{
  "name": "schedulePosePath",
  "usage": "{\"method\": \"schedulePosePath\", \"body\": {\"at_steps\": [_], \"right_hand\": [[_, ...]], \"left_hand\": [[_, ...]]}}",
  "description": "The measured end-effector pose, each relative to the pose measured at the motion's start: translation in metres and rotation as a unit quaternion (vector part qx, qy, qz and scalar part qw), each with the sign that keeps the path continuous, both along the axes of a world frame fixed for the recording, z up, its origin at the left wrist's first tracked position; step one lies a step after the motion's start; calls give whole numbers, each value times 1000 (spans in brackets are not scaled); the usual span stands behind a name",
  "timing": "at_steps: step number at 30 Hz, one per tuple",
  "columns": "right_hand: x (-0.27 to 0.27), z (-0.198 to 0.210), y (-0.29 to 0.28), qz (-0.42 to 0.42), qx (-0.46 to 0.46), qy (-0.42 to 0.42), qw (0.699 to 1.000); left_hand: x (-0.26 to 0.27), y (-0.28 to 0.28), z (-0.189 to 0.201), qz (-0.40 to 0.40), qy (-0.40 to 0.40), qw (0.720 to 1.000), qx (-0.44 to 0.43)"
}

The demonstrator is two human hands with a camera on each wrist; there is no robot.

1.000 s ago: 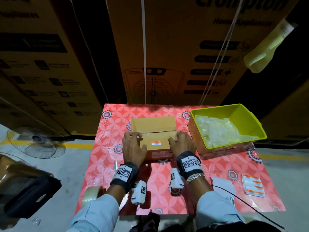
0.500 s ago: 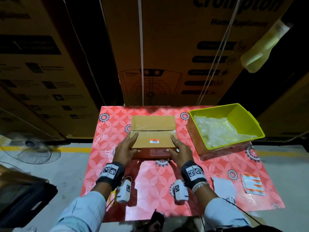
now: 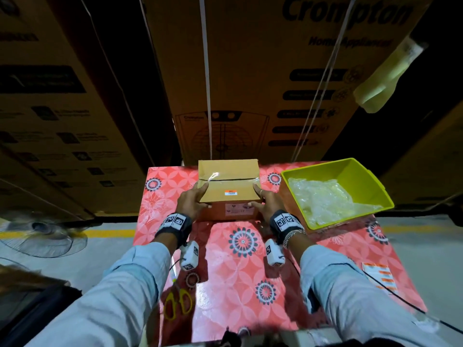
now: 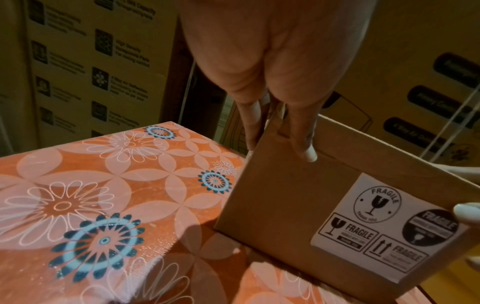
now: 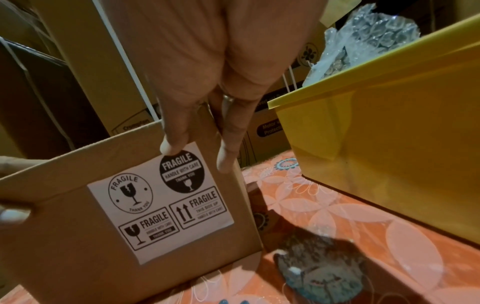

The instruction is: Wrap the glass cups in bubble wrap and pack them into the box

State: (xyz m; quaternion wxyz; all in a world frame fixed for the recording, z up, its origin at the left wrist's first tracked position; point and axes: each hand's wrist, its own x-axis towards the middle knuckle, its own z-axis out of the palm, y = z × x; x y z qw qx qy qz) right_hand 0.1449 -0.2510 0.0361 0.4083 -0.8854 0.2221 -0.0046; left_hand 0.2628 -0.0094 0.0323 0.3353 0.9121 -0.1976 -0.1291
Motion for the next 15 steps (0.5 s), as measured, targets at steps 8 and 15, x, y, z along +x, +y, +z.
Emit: {"method": "schedulePosePath", "body": {"at_steps": [8, 15], "right_hand": [[-3, 2, -5, 5, -1, 2, 1000], [-18, -2, -20, 115, -29, 19, 993]], "left_hand": [[0, -5, -7, 16, 27, 999, -2], [-27, -3, 5, -1, 55, 998, 12]]}}
